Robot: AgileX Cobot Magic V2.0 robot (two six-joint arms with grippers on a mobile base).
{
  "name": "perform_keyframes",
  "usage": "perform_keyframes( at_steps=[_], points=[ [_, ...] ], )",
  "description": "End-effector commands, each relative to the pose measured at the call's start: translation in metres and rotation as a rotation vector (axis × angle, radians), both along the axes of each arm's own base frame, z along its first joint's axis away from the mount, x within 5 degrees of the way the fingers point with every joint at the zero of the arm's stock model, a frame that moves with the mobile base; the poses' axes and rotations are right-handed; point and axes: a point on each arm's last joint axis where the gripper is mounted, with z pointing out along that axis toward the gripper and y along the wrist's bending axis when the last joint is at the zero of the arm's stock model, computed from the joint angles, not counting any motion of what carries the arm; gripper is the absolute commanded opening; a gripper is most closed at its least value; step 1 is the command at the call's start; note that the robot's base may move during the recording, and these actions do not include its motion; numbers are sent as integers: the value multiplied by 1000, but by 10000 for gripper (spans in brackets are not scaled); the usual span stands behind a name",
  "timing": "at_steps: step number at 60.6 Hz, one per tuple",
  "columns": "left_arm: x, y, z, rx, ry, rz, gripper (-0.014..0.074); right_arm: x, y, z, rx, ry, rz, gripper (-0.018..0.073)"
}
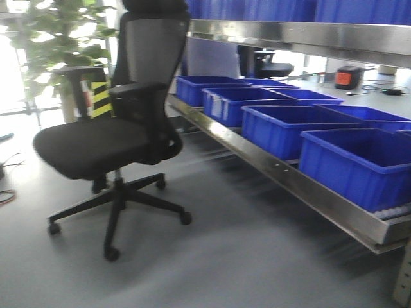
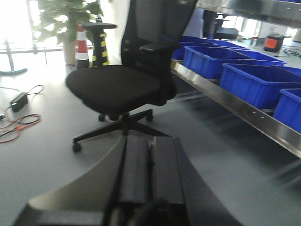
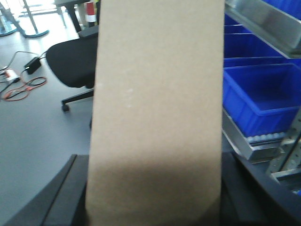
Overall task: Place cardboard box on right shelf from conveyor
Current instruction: 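Drive toward the steel shelf rack with blue bins, box held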
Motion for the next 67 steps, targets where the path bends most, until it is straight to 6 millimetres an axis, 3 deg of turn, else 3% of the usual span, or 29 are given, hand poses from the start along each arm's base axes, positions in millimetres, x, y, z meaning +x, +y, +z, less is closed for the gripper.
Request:
perform_keyframes(
  at_steps=[1, 67],
  points=[
    [-1, 0, 5, -11, -88, 3, -116, 1, 0, 15, 2, -114, 3, 173],
    [-1, 0, 5, -11, -88, 3, -116, 1, 0, 15, 2, -114, 3, 173]
  ],
)
